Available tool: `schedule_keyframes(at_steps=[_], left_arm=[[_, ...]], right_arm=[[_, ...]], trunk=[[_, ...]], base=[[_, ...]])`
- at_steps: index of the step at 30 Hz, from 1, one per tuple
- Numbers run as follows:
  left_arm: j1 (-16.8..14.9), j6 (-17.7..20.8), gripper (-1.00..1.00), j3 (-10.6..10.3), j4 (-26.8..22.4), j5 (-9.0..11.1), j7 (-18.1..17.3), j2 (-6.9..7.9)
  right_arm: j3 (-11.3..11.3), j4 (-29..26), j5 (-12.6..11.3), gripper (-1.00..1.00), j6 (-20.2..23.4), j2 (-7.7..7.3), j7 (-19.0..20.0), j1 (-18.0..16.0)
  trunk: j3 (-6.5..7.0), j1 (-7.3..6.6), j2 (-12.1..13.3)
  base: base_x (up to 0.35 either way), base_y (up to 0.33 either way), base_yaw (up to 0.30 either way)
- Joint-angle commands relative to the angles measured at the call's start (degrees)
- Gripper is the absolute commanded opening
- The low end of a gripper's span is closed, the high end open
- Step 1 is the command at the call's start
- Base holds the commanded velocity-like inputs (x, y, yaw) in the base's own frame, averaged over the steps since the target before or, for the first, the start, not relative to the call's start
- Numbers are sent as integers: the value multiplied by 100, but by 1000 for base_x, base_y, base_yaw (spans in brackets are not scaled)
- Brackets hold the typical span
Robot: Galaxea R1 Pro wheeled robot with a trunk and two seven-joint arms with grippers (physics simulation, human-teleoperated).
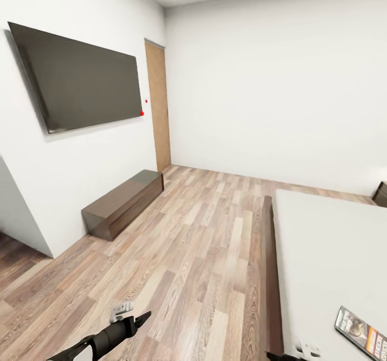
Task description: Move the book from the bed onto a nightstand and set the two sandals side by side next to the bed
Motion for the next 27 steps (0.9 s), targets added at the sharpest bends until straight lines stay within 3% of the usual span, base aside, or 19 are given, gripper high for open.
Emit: schedule_keyframes(at_steps=[1, 27], left_arm=[[-8, -46, 100, -47, 8, 25, -8, -1], [-8, -45, 100, -46, 8, 25, -8, -1]], right_arm=[[-44, 0, 49, 100, -10, -2, 17, -4], [-41, 0, 50, 100, -10, -2, 14, -4]], trunk=[[-13, 4, -13], [-13, 4, -13]], base=[[0, 0, 294], [0, 0, 294]])
